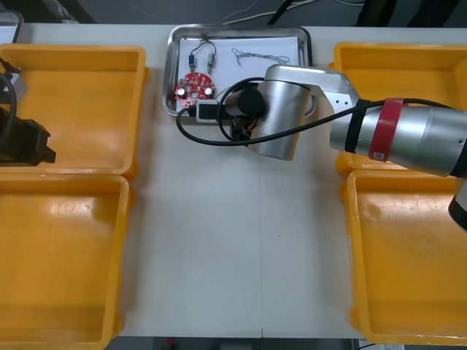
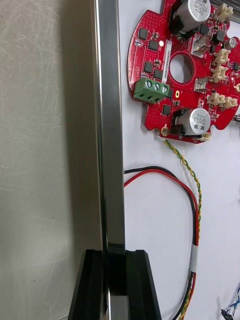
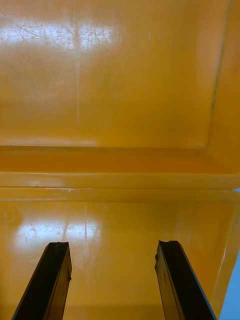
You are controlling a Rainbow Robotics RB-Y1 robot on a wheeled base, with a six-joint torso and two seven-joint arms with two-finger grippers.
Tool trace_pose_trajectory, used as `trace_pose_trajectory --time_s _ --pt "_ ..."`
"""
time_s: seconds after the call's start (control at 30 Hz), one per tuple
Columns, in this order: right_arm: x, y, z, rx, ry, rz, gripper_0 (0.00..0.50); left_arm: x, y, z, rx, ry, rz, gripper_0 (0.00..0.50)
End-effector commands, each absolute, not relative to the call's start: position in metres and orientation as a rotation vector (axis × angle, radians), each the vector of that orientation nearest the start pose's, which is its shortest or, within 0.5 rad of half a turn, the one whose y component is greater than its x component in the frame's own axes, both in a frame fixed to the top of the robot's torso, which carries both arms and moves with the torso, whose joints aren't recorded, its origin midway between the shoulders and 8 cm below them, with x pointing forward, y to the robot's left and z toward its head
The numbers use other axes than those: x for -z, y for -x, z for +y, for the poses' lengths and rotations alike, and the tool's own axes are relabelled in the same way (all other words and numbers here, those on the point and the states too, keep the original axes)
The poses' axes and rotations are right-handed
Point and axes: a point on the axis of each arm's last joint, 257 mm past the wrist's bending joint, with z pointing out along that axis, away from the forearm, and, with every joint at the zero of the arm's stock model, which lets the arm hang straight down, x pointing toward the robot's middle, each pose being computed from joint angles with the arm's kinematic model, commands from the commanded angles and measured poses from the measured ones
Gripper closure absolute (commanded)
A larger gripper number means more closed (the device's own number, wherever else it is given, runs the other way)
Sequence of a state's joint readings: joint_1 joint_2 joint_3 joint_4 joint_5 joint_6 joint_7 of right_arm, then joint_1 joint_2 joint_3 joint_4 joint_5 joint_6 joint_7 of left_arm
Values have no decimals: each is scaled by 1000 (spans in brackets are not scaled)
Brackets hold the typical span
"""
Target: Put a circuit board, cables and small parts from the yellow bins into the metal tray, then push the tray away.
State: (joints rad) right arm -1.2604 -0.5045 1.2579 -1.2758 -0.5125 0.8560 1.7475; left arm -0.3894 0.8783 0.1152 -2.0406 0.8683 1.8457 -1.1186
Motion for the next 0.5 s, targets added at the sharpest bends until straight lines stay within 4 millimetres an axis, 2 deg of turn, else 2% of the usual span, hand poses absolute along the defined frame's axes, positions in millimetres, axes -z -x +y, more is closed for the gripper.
trace_pose_trajectory --time_s 0.03,0.07,0.1,0.17,0.23,0.5 --pt "151 -626 21 642 1671 1459 236 121 -427 366 -35 180 2604 0" --pt "152 -626 20 645 1674 1458 173 121 -427 366 -35 180 2604 0" --pt "152 -626 20 645 1674 1458 144 121 -427 366 -35 180 2604 0" --pt "153 -625 20 648 1680 1456 40 121 -427 366 -35 180 2604 0" --pt "154 -625 18 654 1684 1461 0 121 -427 366 -35 180 2604 0" --pt "160 -611 10 671 1712 1537 0 121 -427 366 -35 180 2604 0"
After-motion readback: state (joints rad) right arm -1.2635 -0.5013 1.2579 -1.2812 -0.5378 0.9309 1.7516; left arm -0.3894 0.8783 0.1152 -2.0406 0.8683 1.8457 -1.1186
